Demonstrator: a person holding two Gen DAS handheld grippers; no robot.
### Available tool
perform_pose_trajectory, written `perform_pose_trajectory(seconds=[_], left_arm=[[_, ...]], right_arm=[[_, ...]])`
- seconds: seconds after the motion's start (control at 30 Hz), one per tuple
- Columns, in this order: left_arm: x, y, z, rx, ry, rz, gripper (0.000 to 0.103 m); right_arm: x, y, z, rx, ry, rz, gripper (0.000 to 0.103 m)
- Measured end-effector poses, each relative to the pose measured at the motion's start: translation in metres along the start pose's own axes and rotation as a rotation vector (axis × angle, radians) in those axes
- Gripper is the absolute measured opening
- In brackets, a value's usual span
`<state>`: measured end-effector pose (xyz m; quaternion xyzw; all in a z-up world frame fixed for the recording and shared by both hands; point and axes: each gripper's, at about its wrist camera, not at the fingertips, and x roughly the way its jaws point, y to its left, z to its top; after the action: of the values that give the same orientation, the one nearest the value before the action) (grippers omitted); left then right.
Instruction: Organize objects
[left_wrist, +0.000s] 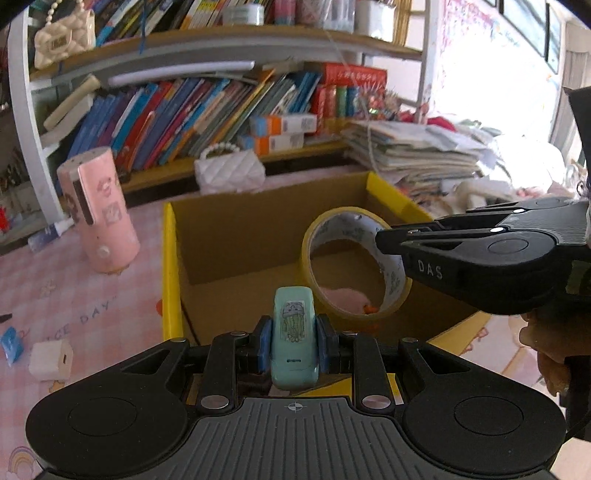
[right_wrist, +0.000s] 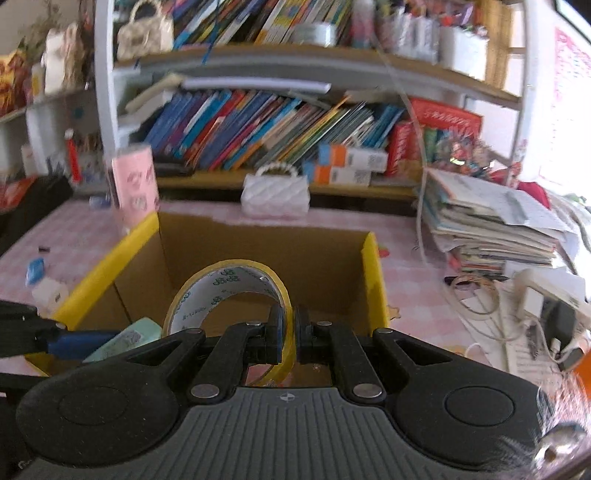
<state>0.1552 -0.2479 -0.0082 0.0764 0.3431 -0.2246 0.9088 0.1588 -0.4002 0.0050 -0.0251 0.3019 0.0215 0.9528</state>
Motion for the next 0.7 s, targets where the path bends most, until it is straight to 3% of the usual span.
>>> perform_pose_trajectory(seconds=[0.23, 0.6, 0.7], left_arm=[[0.011, 0.002, 0.001, -0.005, 0.025, 0.027, 0.023], [0.009, 0.004, -0.001, 0.001, 0.009, 0.038, 0.027], [0.002, 0.007, -0.002, -0.016, -0.009, 0.04, 0.04]], right_arm=[[0.023, 0.008, -0.004, -0.078, 0.093, 0.034, 0.008], [0.03, 0.009, -0.003, -0.077, 0.114, 0.059, 0.009], [0.026, 0.008, -0.001, -0.053, 0.105, 0.082, 0.016]])
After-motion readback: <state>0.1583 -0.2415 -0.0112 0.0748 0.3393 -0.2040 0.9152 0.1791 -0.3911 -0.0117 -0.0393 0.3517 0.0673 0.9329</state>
